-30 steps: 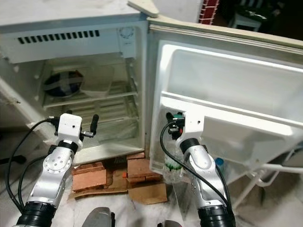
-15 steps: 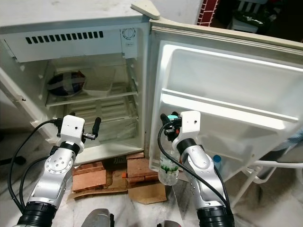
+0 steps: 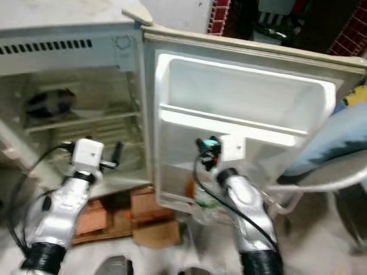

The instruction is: Restocking fridge

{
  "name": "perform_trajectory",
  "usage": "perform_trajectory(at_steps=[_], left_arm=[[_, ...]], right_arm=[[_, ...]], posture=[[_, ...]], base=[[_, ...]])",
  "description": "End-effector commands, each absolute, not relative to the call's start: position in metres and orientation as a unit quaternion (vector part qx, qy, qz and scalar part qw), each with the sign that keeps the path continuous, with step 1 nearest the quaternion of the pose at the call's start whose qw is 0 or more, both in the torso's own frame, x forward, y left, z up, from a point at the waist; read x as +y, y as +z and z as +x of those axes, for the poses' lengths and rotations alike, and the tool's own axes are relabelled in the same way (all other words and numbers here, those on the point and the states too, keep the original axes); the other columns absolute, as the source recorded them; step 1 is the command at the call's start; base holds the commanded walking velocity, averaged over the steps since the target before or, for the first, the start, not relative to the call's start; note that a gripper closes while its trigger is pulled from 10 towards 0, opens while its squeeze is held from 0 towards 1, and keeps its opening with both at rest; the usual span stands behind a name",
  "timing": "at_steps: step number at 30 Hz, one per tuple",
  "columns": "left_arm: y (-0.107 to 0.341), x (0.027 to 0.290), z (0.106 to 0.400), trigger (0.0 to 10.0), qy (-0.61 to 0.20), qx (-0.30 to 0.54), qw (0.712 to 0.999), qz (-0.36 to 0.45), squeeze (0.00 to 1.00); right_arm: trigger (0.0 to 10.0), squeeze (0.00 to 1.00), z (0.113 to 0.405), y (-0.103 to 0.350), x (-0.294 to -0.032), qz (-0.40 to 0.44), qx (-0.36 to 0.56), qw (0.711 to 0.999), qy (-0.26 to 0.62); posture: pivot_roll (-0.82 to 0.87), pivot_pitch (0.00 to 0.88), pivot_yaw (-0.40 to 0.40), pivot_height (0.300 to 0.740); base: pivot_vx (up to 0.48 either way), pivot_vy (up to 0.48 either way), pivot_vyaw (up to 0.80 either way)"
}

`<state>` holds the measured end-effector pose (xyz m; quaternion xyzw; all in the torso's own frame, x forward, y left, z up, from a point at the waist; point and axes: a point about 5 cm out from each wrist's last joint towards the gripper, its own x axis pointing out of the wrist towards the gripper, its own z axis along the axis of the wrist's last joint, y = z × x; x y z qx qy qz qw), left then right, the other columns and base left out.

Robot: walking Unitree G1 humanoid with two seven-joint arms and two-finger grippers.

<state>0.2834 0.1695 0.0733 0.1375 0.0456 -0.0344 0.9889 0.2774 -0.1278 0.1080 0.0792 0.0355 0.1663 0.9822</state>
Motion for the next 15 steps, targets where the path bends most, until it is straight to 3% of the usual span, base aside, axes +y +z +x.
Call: perform_trajectory(at_steps=[1, 7, 9, 14, 15], left_arm=[[0.074, 0.160, 0.284, 10.0, -0.045, 0.041, 0.990, 0.128, 0.00], [0.070, 0.155, 0.282, 10.0, -0.070, 0.058, 0.991, 0.102, 0.00], [0.069, 0.146, 0.275, 10.0, -0.131, 0.067, 0.987, 0.056, 0.00], [0.063, 0.130, 0.263, 10.0, -0.219, 0.096, 0.970, 0.037, 0.00], [0.059, 0.122, 0.255, 10.0, -0.266, 0.117, 0.956, 0.032, 0.00]], right_arm=[[10.0, 0.00, 0.279, 0.121, -0.138, 0.073, 0.004, 0.985, 0.156], [10.0, 0.00, 0.282, 0.133, -0.135, 0.080, -0.038, 0.982, 0.170], [10.0, 0.00, 0.283, 0.144, -0.134, 0.083, -0.080, 0.979, 0.170], [10.0, 0.00, 0.288, 0.149, -0.129, 0.066, -0.102, 0.978, 0.170], [10.0, 0.00, 0.293, 0.151, -0.126, 0.067, -0.109, 0.978, 0.167]], posture=[[0.01, 0.000, -0.021, 0.740], [0.01, 0.000, -0.022, 0.740], [0.02, 0.000, -0.022, 0.740], [0.03, 0.000, -0.024, 0.740], [0.03, 0.000, -0.027, 0.740]], base=[[0.000, 0.000, 0.00], [0.000, 0.000, 0.00], [0.000, 0.000, 0.00], [0.000, 0.000, 0.00], [0.000, 0.000, 0.00]])
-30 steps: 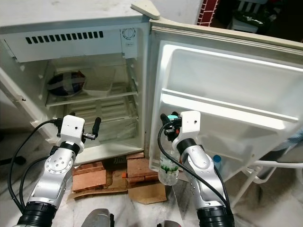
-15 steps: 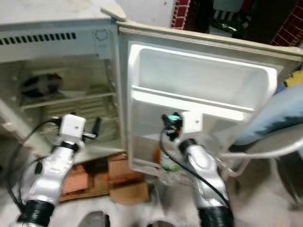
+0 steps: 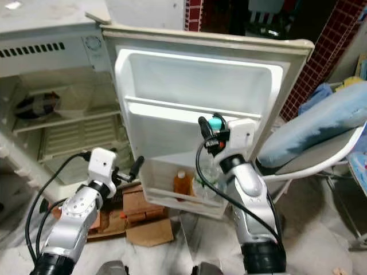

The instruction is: Restocking fridge

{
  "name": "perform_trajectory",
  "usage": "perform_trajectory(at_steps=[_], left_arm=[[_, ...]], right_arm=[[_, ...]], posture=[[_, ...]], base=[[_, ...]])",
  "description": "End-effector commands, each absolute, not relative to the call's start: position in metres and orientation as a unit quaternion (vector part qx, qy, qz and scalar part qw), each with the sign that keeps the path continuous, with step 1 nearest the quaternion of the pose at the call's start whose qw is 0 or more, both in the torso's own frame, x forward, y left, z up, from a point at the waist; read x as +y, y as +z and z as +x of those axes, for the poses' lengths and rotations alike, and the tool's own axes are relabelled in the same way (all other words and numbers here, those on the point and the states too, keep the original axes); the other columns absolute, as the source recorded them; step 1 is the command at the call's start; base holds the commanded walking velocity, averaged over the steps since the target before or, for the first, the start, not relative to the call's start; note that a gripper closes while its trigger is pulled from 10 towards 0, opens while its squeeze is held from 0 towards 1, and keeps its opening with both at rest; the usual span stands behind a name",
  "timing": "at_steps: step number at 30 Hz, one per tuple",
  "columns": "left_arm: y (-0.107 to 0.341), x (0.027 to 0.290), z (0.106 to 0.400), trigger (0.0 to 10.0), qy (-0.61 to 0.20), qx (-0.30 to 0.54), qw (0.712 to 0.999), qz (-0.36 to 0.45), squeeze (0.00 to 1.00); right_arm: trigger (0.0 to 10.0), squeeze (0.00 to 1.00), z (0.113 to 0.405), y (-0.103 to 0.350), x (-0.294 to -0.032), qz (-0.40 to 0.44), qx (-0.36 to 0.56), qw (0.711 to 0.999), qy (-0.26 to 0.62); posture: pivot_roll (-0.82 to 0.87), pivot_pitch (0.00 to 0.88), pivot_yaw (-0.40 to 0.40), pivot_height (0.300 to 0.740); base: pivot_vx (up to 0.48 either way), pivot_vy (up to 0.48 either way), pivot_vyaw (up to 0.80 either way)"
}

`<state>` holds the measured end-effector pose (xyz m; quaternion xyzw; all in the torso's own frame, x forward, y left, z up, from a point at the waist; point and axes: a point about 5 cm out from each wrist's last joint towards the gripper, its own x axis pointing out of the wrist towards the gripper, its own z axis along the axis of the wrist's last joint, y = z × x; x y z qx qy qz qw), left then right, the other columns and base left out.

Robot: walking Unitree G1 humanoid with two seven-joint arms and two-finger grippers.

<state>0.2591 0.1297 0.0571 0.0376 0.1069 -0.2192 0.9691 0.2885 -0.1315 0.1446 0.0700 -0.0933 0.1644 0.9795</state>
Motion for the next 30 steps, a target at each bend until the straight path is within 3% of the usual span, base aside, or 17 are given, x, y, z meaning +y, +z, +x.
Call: perform_trajectory(at_steps=[1, 9, 20, 25, 27, 30], left_arm=[[0.058, 0.119, 0.253, 10.0, -0.282, 0.123, 0.951, 0.029, 0.00], [0.059, 0.108, 0.248, 10.0, -0.350, 0.138, 0.927, 0.012, 0.00], [0.068, 0.090, 0.252, 10.0, -0.399, 0.115, 0.910, -0.012, 0.00], [0.073, 0.083, 0.274, 10.0, -0.350, 0.095, 0.932, -0.010, 0.00], [0.075, 0.092, 0.287, 10.0, -0.292, 0.089, 0.952, -0.017, 0.00], [0.075, 0.099, 0.293, 10.0, -0.266, 0.089, 0.960, -0.018, 0.00]], right_arm=[[10.0, 0.00, 0.296, 0.152, -0.125, 0.068, -0.112, 0.977, 0.166], [10.0, 0.00, 0.310, 0.170, -0.107, 0.067, -0.169, 0.969, 0.166], [10.0, 0.00, 0.315, 0.162, -0.085, 0.102, -0.153, 0.966, 0.182], [10.0, 0.00, 0.314, 0.164, -0.073, 0.110, -0.158, 0.959, 0.210], [10.0, 0.00, 0.315, 0.163, -0.074, 0.128, -0.147, 0.958, 0.210], [10.0, 0.00, 0.315, 0.162, -0.075, 0.132, -0.142, 0.957, 0.214]], posture=[[0.04, 0.000, -0.028, 0.740], [0.04, 0.000, -0.035, 0.740], [0.04, 0.000, -0.046, 0.740], [0.03, 0.000, -0.050, 0.740], [0.03, 0.000, -0.052, 0.740], [0.03, 0.000, -0.053, 0.740]], base=[[0.000, 0.000, 0.00], [0.000, 0.000, 0.00], [0.000, 0.000, 0.00], [0.000, 0.000, 0.00], [0.000, 0.000, 0.00], [0.000, 0.000, 0.00]])
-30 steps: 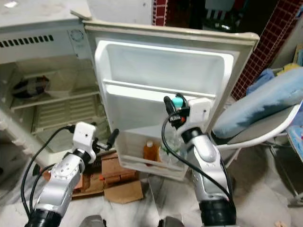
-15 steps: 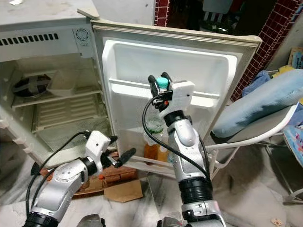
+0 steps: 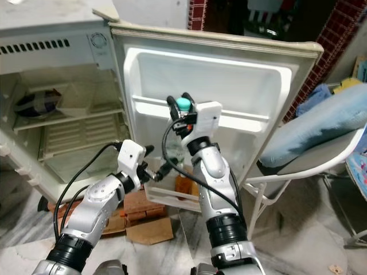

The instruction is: Restocking fridge

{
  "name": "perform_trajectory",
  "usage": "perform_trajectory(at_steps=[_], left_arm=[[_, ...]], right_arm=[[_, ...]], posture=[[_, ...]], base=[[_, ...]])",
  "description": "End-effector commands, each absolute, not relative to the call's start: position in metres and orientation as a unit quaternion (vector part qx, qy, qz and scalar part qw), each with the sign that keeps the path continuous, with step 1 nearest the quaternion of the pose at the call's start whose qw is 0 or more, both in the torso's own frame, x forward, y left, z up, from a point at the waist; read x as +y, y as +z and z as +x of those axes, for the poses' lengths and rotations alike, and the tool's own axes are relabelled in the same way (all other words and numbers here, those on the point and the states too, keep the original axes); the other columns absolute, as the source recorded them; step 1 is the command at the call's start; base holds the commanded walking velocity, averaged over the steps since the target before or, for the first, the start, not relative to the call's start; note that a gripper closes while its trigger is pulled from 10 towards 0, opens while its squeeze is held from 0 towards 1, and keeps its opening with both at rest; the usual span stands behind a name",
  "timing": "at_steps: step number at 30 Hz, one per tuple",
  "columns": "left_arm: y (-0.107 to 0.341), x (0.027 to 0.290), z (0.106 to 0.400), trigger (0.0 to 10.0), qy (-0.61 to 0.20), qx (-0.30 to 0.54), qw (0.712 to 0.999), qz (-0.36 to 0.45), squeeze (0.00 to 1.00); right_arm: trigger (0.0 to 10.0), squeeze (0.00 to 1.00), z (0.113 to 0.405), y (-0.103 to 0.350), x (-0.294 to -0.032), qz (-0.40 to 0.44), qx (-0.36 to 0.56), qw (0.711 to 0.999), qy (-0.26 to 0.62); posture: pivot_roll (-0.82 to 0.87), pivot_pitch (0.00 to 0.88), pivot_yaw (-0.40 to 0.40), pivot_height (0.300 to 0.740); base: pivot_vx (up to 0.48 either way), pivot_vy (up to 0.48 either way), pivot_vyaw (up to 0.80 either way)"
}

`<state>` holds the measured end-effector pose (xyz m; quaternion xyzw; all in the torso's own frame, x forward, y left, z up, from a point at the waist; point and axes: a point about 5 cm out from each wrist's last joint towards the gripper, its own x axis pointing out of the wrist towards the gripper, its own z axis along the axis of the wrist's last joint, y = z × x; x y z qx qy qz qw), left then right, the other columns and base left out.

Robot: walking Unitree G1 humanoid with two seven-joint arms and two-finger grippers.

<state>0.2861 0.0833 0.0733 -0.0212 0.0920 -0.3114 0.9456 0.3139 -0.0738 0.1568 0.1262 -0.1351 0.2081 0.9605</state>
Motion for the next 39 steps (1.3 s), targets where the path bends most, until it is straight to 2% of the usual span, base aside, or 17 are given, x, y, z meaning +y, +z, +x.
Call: perform_trajectory(at_steps=[1, 6, 13, 29, 39], left_arm=[[0.074, 0.104, 0.296, 10.0, -0.249, 0.089, 0.964, -0.012, 0.00], [0.071, 0.115, 0.304, 10.0, -0.213, 0.084, 0.973, 0.001, 0.00], [0.071, 0.117, 0.308, 10.0, -0.196, 0.077, 0.978, 0.011, 0.00], [0.070, 0.117, 0.309, 10.0, -0.191, 0.072, 0.979, 0.017, 0.00], [0.080, 0.112, 0.294, 10.0, -0.202, 0.043, 0.978, 0.005, 0.00]], right_arm=[[10.0, 0.00, 0.314, 0.162, -0.076, 0.135, -0.138, 0.957, 0.217], [10.0, 0.00, 0.310, 0.159, -0.081, 0.139, -0.125, 0.955, 0.230], [10.0, 0.00, 0.306, 0.153, -0.085, 0.139, -0.107, 0.956, 0.236], [10.0, 0.00, 0.290, 0.143, -0.097, 0.125, -0.058, 0.938, 0.319], [10.0, 0.00, 0.288, 0.140, -0.109, 0.089, -0.060, 0.953, 0.285]], posture=[[0.03, 0.000, -0.053, 0.740], [0.02, 0.000, -0.055, 0.740], [0.01, 0.000, -0.056, 0.740], [0.01, 0.000, -0.048, 0.740], [0.00, 0.000, -0.036, 0.740]], base=[[0.000, 0.000, 0.00], [0.000, 0.000, 0.00], [0.000, 0.000, 0.00], [0.000, 0.000, 0.00], [0.000, 0.000, 0.00]])
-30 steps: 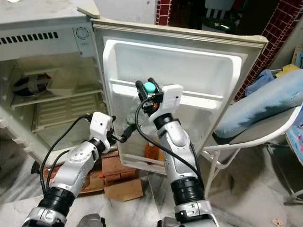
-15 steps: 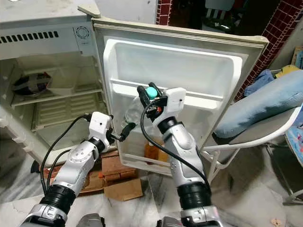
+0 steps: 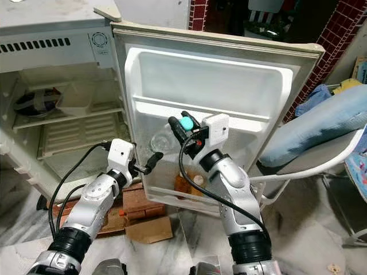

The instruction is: Restocking fridge

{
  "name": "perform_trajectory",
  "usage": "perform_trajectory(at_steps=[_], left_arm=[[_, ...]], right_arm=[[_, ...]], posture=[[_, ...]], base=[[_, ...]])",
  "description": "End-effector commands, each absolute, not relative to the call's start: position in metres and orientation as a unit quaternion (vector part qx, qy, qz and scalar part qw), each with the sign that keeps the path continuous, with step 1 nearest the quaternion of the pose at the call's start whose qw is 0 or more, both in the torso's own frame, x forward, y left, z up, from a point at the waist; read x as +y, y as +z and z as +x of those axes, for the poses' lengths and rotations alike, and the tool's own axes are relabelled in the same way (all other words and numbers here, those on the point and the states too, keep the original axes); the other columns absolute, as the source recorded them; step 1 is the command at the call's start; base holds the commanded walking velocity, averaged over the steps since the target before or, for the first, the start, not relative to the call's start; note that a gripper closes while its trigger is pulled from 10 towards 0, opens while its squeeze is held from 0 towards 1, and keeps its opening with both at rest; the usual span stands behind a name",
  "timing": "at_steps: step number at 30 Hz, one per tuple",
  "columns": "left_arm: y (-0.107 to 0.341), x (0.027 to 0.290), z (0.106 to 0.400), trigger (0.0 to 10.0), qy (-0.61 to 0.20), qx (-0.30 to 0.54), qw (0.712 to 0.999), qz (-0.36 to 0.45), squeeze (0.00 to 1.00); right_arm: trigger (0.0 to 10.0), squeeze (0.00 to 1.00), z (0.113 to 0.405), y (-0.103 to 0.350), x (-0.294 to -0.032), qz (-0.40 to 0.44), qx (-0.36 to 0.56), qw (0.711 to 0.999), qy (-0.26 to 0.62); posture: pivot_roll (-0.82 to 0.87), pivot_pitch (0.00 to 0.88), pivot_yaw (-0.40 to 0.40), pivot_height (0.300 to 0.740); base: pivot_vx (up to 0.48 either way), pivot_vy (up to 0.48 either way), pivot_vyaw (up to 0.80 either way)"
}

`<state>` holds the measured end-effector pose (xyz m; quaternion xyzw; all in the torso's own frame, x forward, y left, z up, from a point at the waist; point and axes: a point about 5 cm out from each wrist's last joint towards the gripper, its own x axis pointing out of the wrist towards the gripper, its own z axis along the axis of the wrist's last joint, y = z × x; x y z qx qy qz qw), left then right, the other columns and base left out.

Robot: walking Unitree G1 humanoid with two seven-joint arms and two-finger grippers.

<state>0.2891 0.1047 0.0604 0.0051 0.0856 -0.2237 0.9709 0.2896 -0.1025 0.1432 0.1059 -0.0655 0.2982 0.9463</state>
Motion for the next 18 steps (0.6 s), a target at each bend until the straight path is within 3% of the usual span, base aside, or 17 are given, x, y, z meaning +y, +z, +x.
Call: perform_trajectory(at_steps=[1, 10, 18], left_arm=[[0.081, 0.112, 0.291, 10.0, -0.202, 0.040, 0.979, 0.004, 0.00], [0.072, 0.132, 0.265, 10.0, -0.185, 0.052, 0.981, 0.017, 0.00], [0.066, 0.166, 0.252, 10.0, -0.097, 0.052, 0.993, 0.036, 0.00]], right_arm=[[10.0, 0.00, 0.288, 0.142, -0.111, 0.082, -0.067, 0.955, 0.279], [10.0, 0.00, 0.291, 0.149, -0.126, 0.025, -0.079, 0.961, 0.263], [10.0, 0.00, 0.277, 0.130, -0.135, 0.043, -0.038, 0.966, 0.253]], posture=[[0.01, 0.000, -0.034, 0.740], [0.02, 0.000, -0.021, 0.740], [0.05, 0.000, -0.040, 0.740]], base=[[0.000, 0.000, 0.00], [0.000, 0.000, 0.00], [0.000, 0.000, 0.00]])
